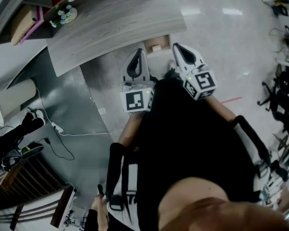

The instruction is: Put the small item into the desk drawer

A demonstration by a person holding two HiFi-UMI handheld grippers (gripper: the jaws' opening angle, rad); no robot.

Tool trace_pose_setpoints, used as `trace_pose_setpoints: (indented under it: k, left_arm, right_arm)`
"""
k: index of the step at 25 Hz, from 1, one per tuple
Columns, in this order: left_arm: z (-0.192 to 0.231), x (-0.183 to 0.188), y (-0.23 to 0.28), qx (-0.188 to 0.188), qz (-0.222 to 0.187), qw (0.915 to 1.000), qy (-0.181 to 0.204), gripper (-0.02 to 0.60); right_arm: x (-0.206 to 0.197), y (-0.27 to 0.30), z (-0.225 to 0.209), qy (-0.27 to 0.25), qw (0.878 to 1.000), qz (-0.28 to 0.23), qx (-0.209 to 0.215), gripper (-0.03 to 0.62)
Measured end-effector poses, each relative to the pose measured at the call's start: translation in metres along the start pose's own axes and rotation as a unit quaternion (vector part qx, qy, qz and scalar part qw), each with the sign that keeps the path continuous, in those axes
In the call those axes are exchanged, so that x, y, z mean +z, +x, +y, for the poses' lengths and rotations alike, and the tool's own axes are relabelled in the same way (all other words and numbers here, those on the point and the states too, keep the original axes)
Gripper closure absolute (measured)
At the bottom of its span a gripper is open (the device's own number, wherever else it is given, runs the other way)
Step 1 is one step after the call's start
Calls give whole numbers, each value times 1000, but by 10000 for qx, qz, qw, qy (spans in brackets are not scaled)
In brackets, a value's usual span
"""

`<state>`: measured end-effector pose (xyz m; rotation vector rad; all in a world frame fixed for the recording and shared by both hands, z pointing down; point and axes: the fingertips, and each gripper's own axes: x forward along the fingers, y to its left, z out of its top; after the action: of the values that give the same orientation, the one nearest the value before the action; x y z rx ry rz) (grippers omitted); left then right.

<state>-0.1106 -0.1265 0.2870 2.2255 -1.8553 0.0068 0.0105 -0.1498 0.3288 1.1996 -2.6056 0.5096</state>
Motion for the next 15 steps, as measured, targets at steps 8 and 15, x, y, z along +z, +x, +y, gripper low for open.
trace_pose_setpoints:
  k: [8,15]
  left_arm:
    - [1,1,0,-12,14,10000,41,583]
    - [3,0,0,-16,10,10000,24,583]
  right_arm:
    - [1,3,2,-25,10000,34,26,595]
    - [0,6,5,-80,9999,60,95,595]
